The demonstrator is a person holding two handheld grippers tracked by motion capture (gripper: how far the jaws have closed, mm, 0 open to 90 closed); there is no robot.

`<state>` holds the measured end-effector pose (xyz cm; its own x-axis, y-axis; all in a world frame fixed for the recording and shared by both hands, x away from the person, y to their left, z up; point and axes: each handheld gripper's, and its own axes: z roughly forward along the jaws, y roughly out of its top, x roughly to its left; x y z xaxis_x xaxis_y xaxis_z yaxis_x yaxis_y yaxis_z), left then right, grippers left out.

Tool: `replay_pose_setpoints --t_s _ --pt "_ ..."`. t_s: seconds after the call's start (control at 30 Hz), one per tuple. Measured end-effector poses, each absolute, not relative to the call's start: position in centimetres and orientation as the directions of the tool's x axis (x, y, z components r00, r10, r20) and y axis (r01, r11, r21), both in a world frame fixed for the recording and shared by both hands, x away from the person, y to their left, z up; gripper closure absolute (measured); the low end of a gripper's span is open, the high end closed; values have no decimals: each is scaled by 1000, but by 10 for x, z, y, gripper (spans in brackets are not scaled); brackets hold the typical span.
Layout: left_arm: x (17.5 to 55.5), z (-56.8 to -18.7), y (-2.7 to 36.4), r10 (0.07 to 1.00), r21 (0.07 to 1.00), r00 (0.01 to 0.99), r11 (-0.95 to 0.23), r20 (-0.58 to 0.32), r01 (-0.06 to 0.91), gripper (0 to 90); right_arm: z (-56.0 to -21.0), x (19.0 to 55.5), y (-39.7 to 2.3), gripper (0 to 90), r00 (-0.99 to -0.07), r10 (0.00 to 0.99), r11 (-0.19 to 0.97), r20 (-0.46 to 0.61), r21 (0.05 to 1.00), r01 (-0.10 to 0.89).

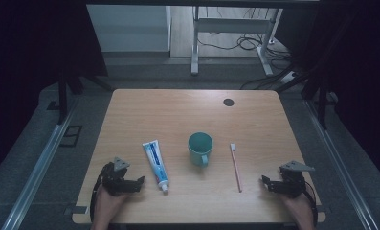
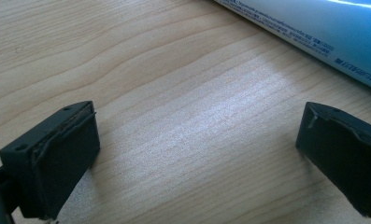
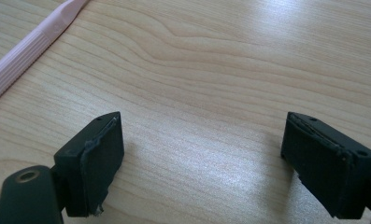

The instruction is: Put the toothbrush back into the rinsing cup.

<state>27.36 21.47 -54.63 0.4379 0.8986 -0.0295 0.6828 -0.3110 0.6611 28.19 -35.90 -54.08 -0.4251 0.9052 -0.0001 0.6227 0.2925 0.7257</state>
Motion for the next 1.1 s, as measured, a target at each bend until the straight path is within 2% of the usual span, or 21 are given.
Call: replay_pose_setpoints --t_s 1.1 --pt "274 -546 215 898 661 438 -311 -30 683 0 -538 280 -358 135 -425 905 287 18 712 641"
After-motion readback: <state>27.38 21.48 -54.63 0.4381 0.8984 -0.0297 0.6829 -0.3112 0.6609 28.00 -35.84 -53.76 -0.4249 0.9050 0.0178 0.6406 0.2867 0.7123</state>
